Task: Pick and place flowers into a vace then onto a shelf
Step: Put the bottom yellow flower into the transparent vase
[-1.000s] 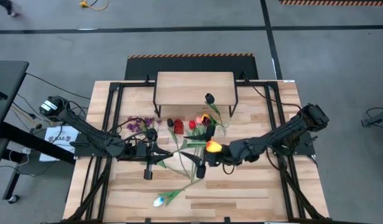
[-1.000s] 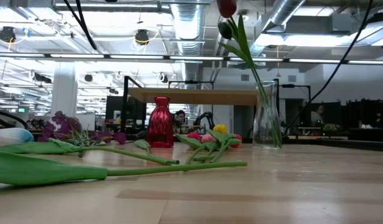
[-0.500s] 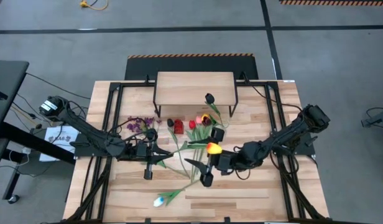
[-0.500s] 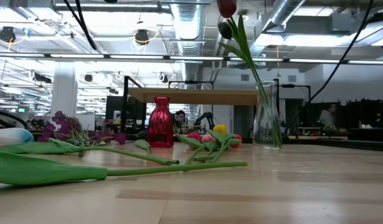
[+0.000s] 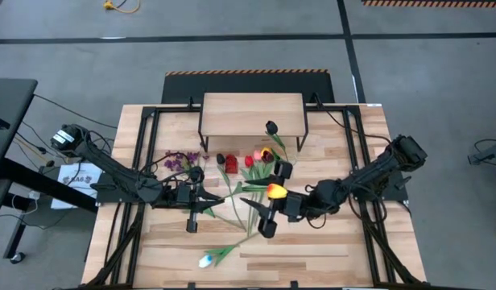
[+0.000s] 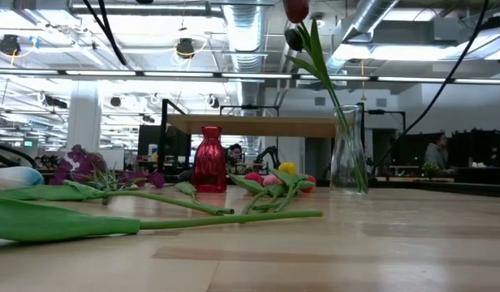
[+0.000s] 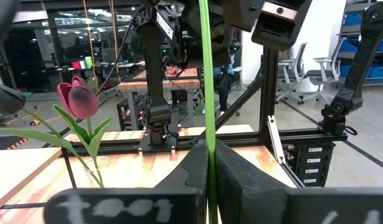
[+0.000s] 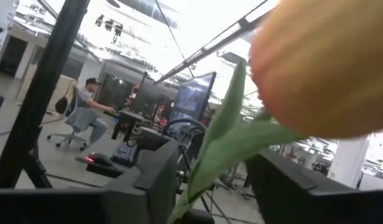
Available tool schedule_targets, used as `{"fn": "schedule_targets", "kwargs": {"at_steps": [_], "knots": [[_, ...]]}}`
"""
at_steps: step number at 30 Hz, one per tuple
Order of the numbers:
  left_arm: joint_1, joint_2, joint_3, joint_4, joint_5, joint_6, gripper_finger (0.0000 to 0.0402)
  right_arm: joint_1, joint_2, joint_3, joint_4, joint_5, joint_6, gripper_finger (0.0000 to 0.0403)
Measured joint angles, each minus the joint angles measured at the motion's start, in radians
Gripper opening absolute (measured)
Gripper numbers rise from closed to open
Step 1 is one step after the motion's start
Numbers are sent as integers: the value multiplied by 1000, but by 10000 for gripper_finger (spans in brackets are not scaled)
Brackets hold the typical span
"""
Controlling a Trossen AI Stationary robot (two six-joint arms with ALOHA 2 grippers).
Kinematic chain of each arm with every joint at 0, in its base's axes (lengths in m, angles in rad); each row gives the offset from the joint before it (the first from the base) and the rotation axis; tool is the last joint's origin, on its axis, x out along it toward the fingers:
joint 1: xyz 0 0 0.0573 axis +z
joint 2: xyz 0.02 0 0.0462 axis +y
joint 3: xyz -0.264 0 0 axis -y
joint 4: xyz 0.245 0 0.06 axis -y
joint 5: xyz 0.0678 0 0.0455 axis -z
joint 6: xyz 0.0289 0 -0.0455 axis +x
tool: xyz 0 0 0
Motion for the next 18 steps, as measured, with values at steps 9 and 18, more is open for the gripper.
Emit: {"fn": "schedule_targets", "kwargs": {"at_steps": [9,18], "knots": [[1,0,0,0,18,-2,2,-37,0,0,-35,-11,37,13],[1,0,1,21,29,-21,88,-38,0,0,-46,-24,39,4]]}}
